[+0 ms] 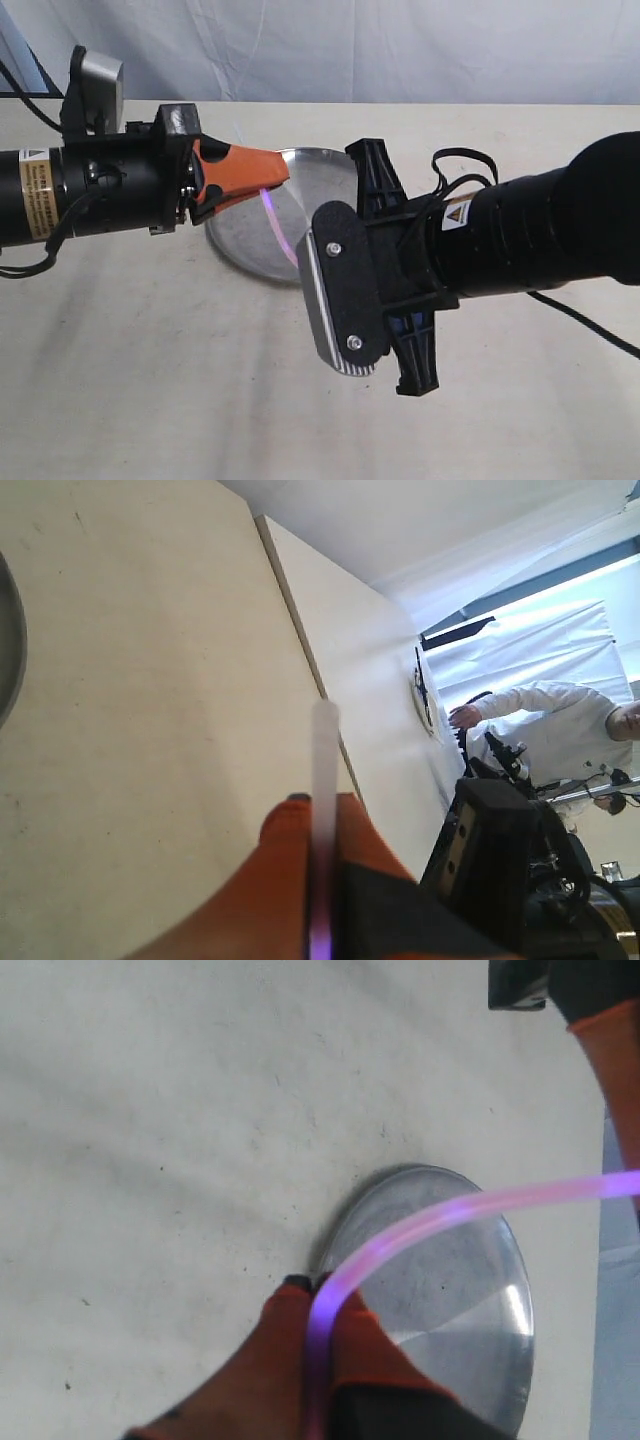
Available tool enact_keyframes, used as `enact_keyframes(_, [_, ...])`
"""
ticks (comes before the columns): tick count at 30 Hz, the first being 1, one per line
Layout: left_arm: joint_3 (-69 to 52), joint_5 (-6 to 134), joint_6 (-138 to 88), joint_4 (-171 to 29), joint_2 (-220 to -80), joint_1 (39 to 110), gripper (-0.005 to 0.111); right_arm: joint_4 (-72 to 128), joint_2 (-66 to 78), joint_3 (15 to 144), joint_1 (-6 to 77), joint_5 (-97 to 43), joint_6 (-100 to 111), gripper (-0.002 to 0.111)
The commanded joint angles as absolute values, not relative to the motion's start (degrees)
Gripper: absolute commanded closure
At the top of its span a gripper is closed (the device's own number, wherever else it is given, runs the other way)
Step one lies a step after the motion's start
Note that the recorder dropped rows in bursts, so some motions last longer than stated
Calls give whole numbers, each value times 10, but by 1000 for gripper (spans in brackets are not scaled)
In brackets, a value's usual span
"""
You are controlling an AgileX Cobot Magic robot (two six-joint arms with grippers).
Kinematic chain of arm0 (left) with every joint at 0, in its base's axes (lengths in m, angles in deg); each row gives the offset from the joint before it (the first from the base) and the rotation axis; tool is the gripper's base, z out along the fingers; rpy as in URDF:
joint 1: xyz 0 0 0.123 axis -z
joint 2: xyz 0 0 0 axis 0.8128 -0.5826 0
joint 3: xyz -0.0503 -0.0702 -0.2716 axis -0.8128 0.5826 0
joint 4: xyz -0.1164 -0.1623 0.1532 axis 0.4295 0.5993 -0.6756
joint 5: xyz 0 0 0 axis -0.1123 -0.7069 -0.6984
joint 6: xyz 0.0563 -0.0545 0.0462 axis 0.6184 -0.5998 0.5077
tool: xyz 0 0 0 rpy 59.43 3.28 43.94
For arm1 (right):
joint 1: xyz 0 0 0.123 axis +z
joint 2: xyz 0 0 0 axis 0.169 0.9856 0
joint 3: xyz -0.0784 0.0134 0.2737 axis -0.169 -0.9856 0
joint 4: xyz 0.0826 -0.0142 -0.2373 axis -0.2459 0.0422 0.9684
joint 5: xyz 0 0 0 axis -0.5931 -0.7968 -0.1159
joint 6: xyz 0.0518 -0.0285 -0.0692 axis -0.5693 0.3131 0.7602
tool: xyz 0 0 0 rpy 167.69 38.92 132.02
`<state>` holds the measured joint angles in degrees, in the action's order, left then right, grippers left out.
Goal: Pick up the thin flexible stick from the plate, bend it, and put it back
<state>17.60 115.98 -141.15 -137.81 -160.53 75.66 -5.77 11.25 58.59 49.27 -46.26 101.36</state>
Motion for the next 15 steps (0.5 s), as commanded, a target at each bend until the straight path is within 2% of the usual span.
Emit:
enact_keyframes(1, [174, 1144, -1433, -1374, -1608, 763, 107, -28, 108, 588, 492, -452, 1020, 108])
enact_keyframes(15, [174, 1077, -1519, -1331, -1608, 763, 107, 91, 108, 588, 492, -396, 1020, 108])
